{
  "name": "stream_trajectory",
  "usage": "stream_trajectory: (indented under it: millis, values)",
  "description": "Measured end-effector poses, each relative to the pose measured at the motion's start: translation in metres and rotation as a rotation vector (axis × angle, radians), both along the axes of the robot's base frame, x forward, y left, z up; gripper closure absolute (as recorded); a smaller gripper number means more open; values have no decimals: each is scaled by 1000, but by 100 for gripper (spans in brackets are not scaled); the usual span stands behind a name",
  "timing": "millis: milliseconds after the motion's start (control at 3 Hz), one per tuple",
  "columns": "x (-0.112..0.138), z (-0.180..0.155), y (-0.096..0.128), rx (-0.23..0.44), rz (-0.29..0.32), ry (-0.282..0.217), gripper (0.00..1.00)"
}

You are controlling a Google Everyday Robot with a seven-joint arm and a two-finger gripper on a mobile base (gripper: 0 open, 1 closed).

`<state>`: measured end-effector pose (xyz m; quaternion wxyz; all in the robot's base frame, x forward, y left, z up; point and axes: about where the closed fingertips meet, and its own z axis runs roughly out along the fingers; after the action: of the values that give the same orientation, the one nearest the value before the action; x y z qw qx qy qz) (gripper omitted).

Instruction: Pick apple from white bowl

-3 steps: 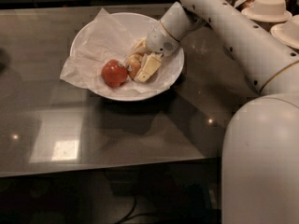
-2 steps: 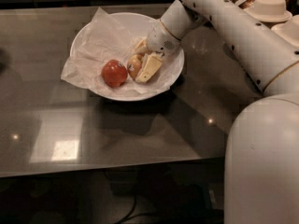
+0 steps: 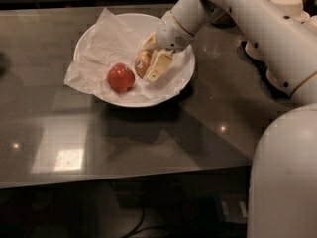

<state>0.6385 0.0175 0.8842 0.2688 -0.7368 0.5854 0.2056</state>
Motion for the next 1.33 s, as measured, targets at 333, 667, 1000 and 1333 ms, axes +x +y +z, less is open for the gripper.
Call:
stream_trajectory:
  millis: [333,667,1000,1333]
  values:
    - [-14,23,-4,11,18,-42,100]
    - [-32,52,-16,58,61,-89,100]
    - [-45,72,-26,80,98,-125,100]
    - [-55,92,-36,84,119,-158,100]
